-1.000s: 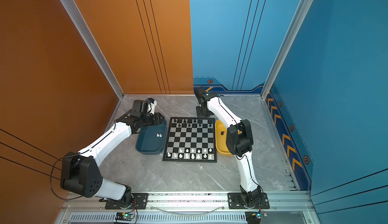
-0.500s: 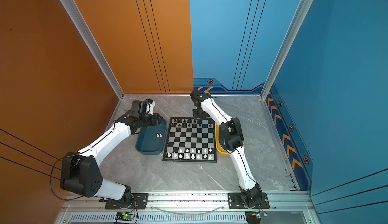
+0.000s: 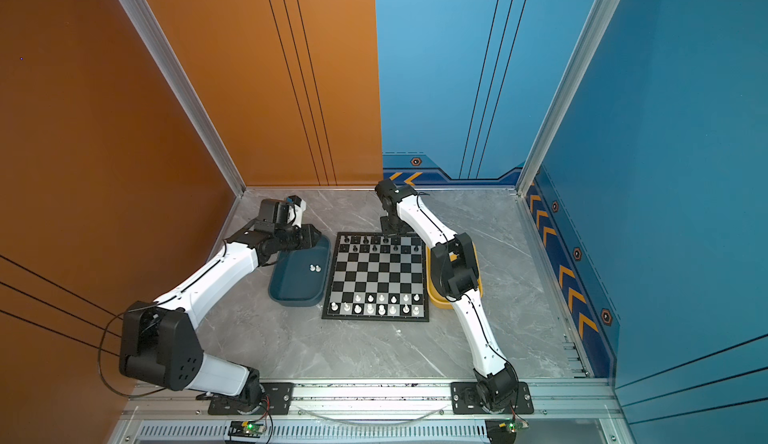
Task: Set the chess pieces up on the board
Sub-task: 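Open the right gripper and move it back over the yellow tray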
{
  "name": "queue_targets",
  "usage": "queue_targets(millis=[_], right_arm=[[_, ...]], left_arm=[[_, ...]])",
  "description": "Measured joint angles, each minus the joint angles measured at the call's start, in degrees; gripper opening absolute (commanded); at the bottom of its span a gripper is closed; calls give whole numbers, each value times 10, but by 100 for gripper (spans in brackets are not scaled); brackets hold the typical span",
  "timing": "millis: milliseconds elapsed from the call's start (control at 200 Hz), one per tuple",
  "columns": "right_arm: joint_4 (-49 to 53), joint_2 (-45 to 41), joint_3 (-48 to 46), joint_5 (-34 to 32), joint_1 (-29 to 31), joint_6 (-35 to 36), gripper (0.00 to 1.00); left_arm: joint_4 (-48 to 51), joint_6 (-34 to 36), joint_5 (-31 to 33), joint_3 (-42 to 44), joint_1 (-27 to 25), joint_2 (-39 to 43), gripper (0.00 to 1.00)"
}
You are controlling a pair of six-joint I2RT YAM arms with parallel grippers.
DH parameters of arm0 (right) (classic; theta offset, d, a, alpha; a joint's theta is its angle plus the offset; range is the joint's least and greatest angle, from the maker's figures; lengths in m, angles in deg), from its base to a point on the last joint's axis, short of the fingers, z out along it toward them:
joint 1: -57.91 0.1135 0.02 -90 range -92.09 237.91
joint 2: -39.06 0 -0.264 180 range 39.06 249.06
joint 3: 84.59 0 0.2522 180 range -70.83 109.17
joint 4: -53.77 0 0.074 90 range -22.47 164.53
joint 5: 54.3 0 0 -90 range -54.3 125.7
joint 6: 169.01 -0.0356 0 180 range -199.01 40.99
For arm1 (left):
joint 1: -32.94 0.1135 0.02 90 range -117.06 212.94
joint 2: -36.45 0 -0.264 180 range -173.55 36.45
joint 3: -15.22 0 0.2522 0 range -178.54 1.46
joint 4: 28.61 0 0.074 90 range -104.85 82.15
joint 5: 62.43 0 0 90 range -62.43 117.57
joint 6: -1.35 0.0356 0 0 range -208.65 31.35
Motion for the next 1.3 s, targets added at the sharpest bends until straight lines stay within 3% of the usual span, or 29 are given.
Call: queue_targets(millis=[285, 390, 561, 996, 1131, 1302], right_arm=[[0, 9, 1, 5, 0, 0, 0], [0, 9, 2, 5, 0, 0, 17], [0, 9, 2, 7, 0, -3, 32], [0, 0, 0, -4, -2, -4, 36], [0, -55, -26, -27, -6, -2, 36], [-12, -197, -116, -61, -21, 2, 36]], left_arm=[[0, 0, -1, 0, 2, 0, 36], [0, 0, -1, 1, 2, 0, 36], [0, 0, -4, 1, 2, 0, 36], [0, 0, -9, 1, 3, 0, 36], [0, 0, -9, 3, 3, 5, 36], [0, 0, -9, 10, 3, 20, 36]])
